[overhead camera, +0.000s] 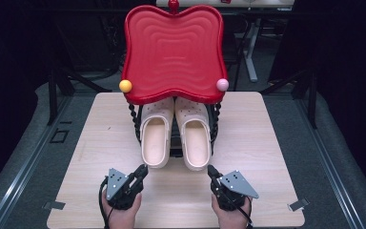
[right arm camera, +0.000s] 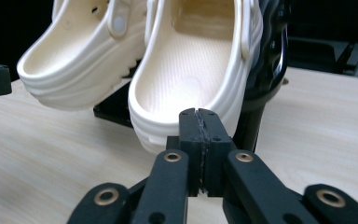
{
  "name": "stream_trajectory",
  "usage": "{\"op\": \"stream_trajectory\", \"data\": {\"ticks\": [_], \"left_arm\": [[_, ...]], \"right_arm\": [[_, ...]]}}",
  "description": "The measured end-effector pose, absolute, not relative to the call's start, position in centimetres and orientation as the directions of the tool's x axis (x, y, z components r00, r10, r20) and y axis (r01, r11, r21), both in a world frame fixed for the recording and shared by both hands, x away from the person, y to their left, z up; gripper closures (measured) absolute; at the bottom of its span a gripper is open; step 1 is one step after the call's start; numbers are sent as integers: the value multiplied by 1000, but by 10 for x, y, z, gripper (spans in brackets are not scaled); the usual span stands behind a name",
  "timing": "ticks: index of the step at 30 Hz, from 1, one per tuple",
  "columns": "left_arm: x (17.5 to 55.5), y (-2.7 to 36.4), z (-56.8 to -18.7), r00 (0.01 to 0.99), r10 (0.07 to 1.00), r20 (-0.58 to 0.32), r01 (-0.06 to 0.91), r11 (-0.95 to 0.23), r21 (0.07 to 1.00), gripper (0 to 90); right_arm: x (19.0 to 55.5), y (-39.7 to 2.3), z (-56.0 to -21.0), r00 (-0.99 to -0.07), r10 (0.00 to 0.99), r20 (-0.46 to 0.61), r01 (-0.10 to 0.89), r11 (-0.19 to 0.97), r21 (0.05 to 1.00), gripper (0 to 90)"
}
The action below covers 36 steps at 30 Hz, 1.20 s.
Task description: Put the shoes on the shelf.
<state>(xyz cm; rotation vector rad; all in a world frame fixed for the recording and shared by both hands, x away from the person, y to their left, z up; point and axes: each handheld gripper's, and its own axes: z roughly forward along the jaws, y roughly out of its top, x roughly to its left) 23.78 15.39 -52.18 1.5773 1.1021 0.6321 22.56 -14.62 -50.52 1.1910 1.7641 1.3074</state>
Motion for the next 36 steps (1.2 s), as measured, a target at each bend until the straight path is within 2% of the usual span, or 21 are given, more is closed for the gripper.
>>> {"op": "stream_trajectory", "data": {"ticks": [3,5,19,36], "left_arm": [[239,153,-526,445,884,-145,340,-16,940,893],[240,152,-529,448,882,-149,353,-21,936,899],[249,137,-540,479,865,-148,390,-58,919,900],[249,137,-537,488,858,-161,392,-50,919,899]], "right_arm": [[225,-146,-512,-394,919,27,312,106,944,896],[226,-144,-517,-400,916,37,329,106,938,897],[235,-134,-531,-430,902,29,366,144,919,898],[235,-133,-528,-428,903,41,368,132,920,898]]}}
